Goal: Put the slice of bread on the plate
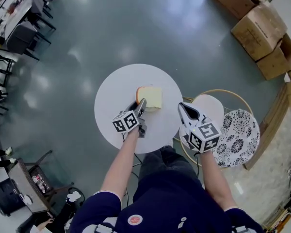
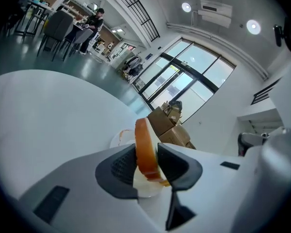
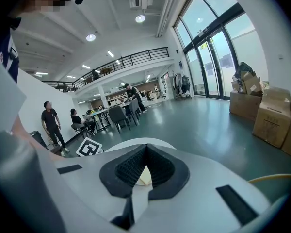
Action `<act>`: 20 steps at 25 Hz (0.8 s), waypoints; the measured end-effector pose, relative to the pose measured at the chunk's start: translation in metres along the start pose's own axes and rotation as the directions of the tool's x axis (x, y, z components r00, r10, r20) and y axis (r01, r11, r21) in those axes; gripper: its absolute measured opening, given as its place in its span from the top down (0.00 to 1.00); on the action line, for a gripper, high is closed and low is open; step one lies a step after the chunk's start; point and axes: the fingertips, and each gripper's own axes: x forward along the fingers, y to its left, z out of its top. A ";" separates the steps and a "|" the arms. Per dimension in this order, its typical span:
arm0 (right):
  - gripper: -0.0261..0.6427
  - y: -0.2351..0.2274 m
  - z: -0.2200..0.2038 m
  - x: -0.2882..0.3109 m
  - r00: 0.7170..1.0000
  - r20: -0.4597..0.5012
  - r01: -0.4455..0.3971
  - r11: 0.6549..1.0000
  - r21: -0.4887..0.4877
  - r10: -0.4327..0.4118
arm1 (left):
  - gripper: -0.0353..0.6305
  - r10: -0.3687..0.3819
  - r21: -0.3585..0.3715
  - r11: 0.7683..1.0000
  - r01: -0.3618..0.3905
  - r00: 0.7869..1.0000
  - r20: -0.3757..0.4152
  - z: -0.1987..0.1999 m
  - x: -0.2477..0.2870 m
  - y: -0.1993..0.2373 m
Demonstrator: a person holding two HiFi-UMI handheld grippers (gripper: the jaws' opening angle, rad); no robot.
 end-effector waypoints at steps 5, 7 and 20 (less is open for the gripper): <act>0.95 -0.002 -0.002 0.002 1.000 -0.001 -0.009 1.000 0.006 0.009 | 0.73 0.104 0.088 0.991 -0.102 0.995 -0.009 -0.001 -0.001 0.008; 0.95 -0.002 -0.004 0.002 1.000 -0.002 -0.013 1.000 0.009 0.013 | 0.69 0.154 0.127 0.980 -0.151 0.988 -0.018 -0.002 -0.002 0.014; 0.95 -0.005 -0.004 -0.003 1.000 0.004 -0.009 1.000 0.013 0.009 | 0.67 0.299 0.244 0.930 -0.276 0.952 -0.065 -0.008 0.000 0.030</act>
